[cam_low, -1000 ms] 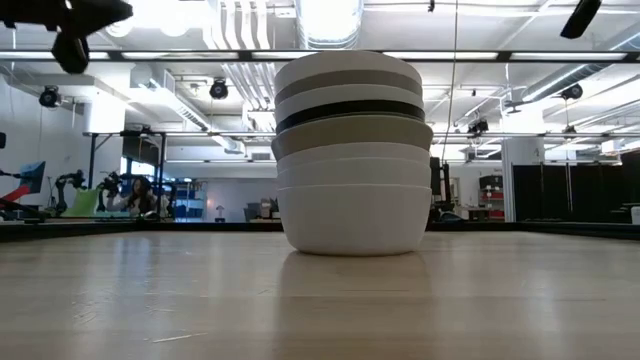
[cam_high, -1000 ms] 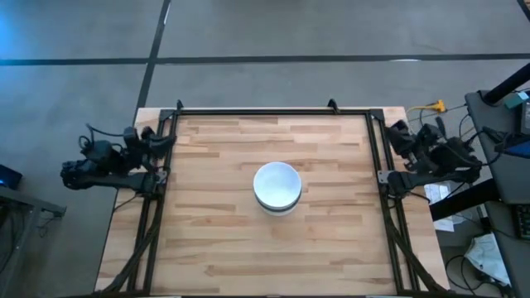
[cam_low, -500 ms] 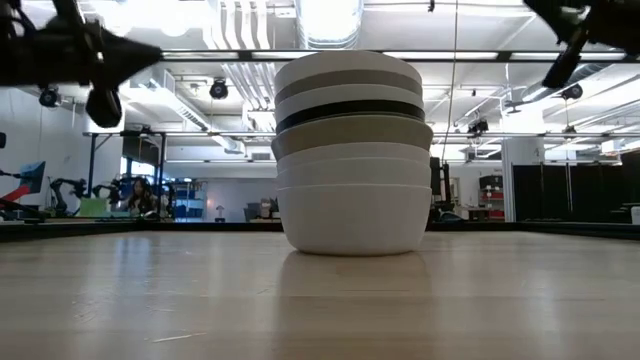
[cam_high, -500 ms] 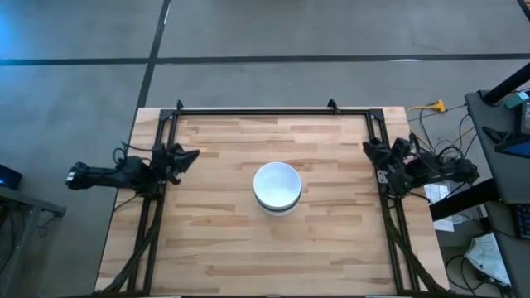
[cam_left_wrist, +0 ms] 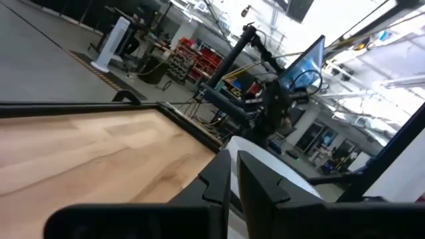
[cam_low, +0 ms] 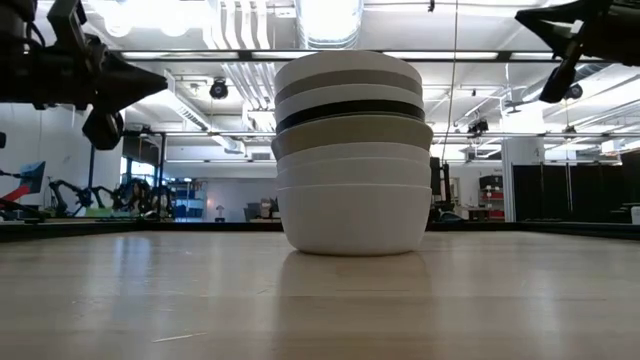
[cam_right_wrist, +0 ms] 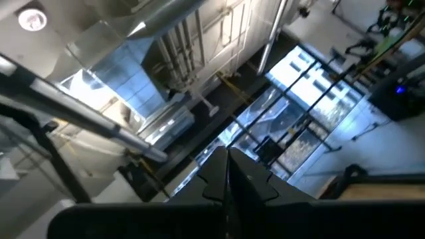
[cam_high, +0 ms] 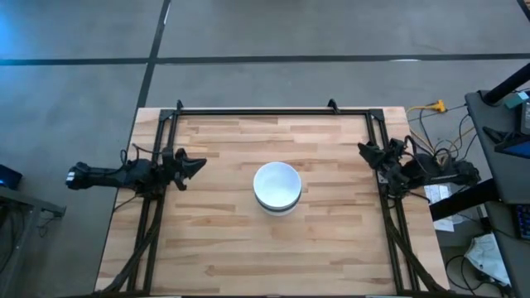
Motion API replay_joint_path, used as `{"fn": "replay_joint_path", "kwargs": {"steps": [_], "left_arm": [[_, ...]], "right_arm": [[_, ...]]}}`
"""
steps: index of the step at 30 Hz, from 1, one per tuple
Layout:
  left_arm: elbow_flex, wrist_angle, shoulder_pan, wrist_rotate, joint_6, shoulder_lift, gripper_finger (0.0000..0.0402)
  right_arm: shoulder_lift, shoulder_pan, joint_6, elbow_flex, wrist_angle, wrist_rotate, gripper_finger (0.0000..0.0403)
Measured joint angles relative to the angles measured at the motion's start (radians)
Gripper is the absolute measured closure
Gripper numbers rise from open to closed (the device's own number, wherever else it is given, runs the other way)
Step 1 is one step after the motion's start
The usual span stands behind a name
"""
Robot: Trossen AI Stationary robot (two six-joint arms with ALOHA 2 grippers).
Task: Nest bowls inside each other
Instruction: Return to Home Position
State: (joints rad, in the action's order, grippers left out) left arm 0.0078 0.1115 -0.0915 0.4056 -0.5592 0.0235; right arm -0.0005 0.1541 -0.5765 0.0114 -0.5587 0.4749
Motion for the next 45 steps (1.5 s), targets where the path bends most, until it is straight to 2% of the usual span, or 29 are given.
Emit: {"fn": "replay_joint_path", "kwargs": {"steps": [6, 12, 15, 21, 27, 36, 45], "left_arm": [[-0.001, -0.021, 0.005, -0.006, 0.015, 0.000, 0.0389], [-0.002, -0.027, 0.005, -0.077, -0.010, 0.000, 0.0389], [-0.002, -0.050, 0.005, -0.093, -0.037, 0.000, 0.0389], [-0.002, -0.052, 0.005, -0.101, -0.064, 0.000, 0.0389], [-0.003, -0.061, 0.005, -0.161, -0.064, 0.002, 0.0389], [-0.003, -0.064, 0.005, -0.161, -0.037, 0.019, 0.0389], [-0.003, -0.067, 0.005, -0.173, 0.074, 0.143, 0.0389]], "right_arm": [[0.000, -0.155, -0.030, 0.003, 0.029, -0.081, 0.0394], [0.000, -0.329, -0.230, 0.001, 0.190, -0.366, 0.0394], [0.000, -0.358, -0.267, 0.001, 0.179, -0.445, 0.0394], [0.001, -0.346, -0.298, 0.001, 0.237, -0.449, 0.0394], [0.001, -0.269, -0.306, 0.001, 0.363, -0.451, 0.0394], [0.001, -0.239, -0.278, 0.001, 0.487, -0.422, 0.0394], [0.009, -0.239, -0.234, 0.001, 0.554, -0.427, 0.0394]]}}
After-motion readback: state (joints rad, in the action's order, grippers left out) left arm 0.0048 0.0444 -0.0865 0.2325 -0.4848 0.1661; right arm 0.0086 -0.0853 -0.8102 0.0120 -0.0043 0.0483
